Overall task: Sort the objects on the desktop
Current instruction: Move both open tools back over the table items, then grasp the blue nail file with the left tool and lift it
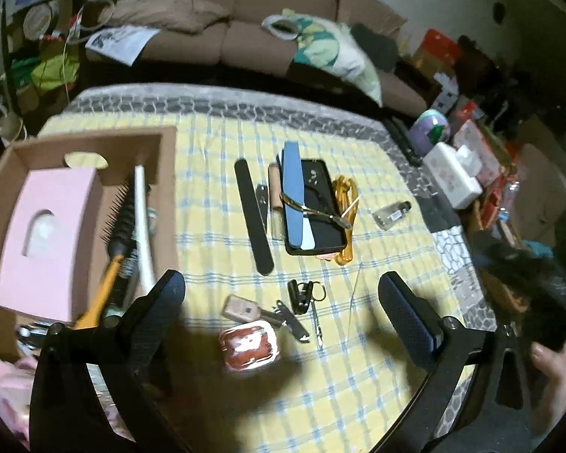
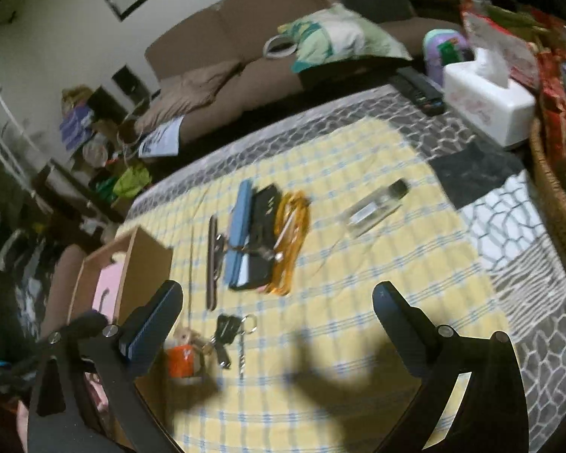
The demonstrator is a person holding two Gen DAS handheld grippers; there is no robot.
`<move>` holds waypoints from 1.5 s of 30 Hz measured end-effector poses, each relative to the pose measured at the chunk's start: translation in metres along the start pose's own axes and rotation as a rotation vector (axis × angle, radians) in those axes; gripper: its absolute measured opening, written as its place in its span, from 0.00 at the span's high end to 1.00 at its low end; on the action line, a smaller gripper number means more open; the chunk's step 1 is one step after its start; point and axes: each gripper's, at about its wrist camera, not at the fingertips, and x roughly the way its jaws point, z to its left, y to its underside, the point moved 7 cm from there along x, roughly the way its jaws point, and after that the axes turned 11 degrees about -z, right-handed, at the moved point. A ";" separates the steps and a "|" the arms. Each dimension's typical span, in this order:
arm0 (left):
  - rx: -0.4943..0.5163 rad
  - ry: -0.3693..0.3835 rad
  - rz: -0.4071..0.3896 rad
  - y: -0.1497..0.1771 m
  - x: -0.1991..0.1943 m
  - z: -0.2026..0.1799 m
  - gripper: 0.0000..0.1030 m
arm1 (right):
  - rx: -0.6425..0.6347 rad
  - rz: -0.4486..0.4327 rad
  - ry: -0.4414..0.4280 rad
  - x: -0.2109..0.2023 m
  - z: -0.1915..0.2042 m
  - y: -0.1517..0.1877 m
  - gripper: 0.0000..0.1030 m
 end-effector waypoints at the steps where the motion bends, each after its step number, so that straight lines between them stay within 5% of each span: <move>1: 0.009 -0.033 0.001 0.000 0.009 -0.003 0.01 | 0.012 -0.013 -0.003 -0.004 -0.006 -0.004 0.00; 3: 0.035 -0.078 0.001 0.000 0.027 -0.010 0.02 | 0.025 -0.020 -0.010 -0.008 -0.013 -0.008 0.00; 7: 0.088 -0.172 0.080 0.010 0.072 -0.014 0.24 | 0.036 -0.021 -0.007 -0.011 -0.028 -0.012 0.00; 9: 0.130 -0.236 0.089 0.013 0.086 -0.014 0.27 | 0.049 -0.019 -0.014 -0.012 -0.034 -0.012 0.00; 15: 0.182 -0.239 0.071 0.010 0.108 -0.032 0.27 | 0.035 -0.003 -0.018 -0.011 -0.050 -0.010 0.00; 19: 0.205 -0.248 0.087 0.010 0.130 -0.038 0.47 | 0.059 0.001 -0.015 -0.013 -0.064 -0.008 0.00; 26: 0.162 -0.236 0.092 0.016 0.159 -0.031 0.50 | 0.055 0.007 -0.014 -0.016 -0.076 -0.008 0.00; 34: 0.136 -0.203 0.061 0.011 0.157 -0.035 0.83 | 0.056 0.037 -0.026 -0.007 -0.076 0.000 0.00; 45: 0.053 -0.050 -0.030 -0.012 0.071 -0.046 0.84 | 0.098 0.043 -0.079 -0.002 -0.058 0.002 0.00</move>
